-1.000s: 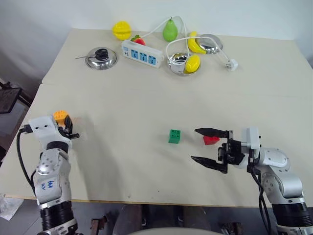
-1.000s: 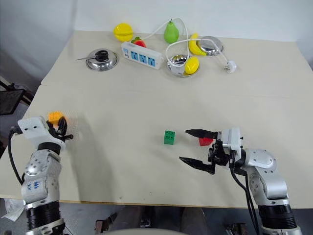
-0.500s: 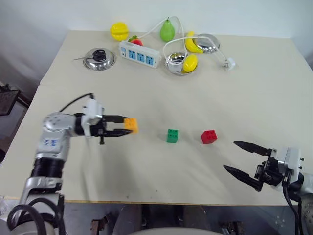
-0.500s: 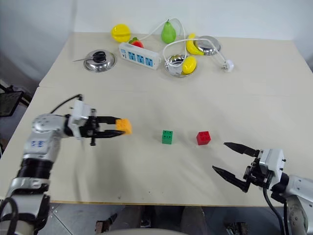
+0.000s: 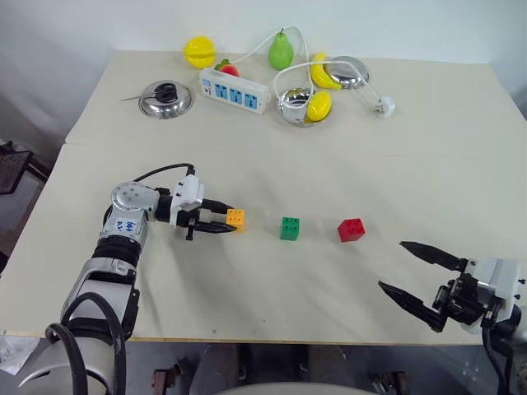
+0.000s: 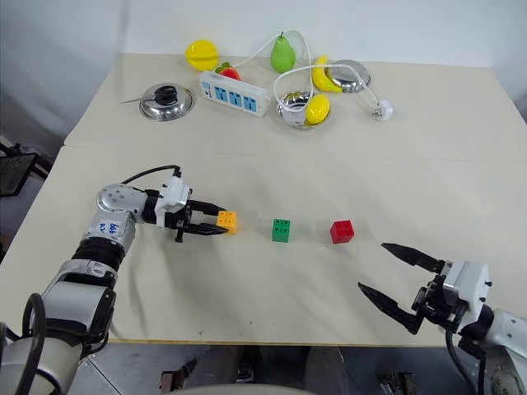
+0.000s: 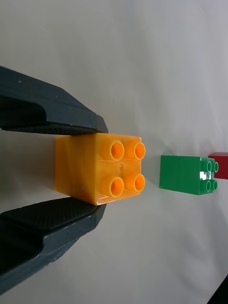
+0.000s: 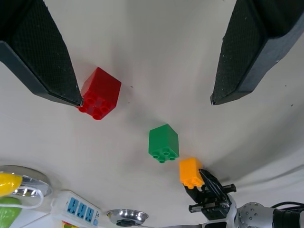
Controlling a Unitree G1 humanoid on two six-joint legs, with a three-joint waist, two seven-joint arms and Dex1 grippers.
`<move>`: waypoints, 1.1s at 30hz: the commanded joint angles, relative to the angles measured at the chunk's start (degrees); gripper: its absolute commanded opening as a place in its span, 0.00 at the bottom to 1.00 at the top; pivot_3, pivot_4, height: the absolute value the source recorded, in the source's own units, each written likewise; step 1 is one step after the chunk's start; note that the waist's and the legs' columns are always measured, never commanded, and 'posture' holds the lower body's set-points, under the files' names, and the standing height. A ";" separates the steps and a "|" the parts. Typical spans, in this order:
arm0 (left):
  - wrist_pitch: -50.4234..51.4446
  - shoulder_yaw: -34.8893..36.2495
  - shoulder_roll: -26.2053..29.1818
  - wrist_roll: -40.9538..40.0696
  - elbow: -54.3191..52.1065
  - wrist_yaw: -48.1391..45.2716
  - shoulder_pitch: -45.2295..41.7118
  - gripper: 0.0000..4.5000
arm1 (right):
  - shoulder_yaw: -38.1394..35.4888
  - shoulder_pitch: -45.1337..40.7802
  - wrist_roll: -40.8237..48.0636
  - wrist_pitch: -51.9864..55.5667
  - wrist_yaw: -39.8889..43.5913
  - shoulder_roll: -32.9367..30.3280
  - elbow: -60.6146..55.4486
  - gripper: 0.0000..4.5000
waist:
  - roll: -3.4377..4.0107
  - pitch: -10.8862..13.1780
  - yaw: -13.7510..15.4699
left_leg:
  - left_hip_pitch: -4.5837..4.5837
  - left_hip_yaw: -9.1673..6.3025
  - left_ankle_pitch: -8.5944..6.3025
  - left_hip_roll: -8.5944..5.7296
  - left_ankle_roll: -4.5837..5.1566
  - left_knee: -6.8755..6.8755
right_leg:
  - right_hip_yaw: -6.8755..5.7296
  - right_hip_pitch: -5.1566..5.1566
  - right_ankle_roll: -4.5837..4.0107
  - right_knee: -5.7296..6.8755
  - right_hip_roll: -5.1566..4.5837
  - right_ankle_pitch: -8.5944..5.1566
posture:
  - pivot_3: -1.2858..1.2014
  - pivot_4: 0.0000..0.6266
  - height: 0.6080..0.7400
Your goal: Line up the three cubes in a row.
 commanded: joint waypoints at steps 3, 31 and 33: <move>1.57 1.38 1.18 -0.73 0.27 -4.48 0.20 0.33 | -2.13 0.50 0.31 -2.53 2.04 -0.10 2.52 1.00 | 0.00 0.00 -0.10 | 0.02 0.01 0.01 0.04 0.01 0.01 | 0.01 0.01 0.00 0.02 0.00 0.00 | 0.52 0.24 1.00; 22.12 27.68 12.63 -16.51 -48.80 16.07 42.51 0.96 | 5.05 -21.90 1.15 -3.23 18.32 -4.25 22.63 1.00 | 0.07 0.04 -1.26 | 0.05 -0.22 0.04 0.13 0.06 0.01 | -0.02 0.09 -0.01 0.10 -0.29 0.00 | 0.52 0.24 1.00; 22.46 27.73 12.70 -16.52 -49.89 17.09 43.64 0.96 | 5.42 -22.95 1.05 -3.39 18.35 -4.22 23.24 1.00 | 0.07 0.04 -1.37 | 0.05 -0.20 0.03 0.14 0.05 0.01 | -0.02 0.08 -0.01 0.09 -0.29 0.00 | 0.52 0.24 1.00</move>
